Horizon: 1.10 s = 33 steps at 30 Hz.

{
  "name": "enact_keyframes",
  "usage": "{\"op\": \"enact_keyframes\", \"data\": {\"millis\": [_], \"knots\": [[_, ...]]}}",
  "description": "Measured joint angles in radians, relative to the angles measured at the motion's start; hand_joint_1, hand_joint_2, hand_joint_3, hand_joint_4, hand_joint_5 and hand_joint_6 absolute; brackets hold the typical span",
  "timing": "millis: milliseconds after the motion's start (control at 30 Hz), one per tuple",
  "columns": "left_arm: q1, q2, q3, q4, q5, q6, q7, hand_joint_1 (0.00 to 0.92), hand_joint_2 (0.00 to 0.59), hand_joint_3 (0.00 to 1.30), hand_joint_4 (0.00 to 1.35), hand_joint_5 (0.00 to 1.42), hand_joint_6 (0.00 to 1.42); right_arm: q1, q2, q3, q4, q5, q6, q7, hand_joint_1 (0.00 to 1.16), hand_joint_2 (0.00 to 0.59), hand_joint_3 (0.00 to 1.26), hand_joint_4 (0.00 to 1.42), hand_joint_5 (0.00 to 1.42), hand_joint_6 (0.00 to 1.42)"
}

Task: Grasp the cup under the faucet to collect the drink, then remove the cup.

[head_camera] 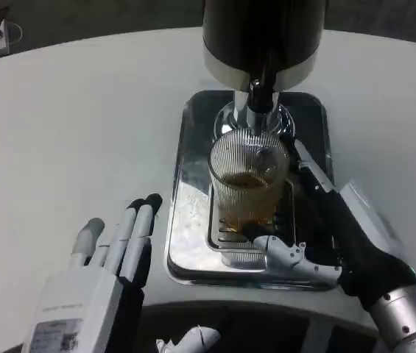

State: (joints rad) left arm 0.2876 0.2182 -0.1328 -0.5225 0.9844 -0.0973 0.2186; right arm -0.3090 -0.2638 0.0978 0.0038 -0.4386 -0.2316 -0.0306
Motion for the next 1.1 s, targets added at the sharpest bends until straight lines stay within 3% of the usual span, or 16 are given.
{"op": "enact_keyframes", "data": {"millis": [400, 1100], "knots": [[0.020, 0.000, 0.013, -0.028, 0.005, 0.017, -0.025, 0.000, 0.156, 0.00, 0.00, 0.12, 0.00, -0.106, 0.036, 0.007, 0.110, 0.039, 0.000, -0.007, 0.62, 0.221, 0.00, 0.02, 0.10, 0.21], [0.043, -0.007, 0.037, -0.066, 0.005, 0.038, -0.044, 0.000, 0.155, 0.01, 0.00, 0.12, 0.00, -0.184, 0.074, 0.030, 0.197, 0.058, 0.000, -0.024, 0.70, 0.191, 0.00, 0.04, 0.12, 0.22]]}}
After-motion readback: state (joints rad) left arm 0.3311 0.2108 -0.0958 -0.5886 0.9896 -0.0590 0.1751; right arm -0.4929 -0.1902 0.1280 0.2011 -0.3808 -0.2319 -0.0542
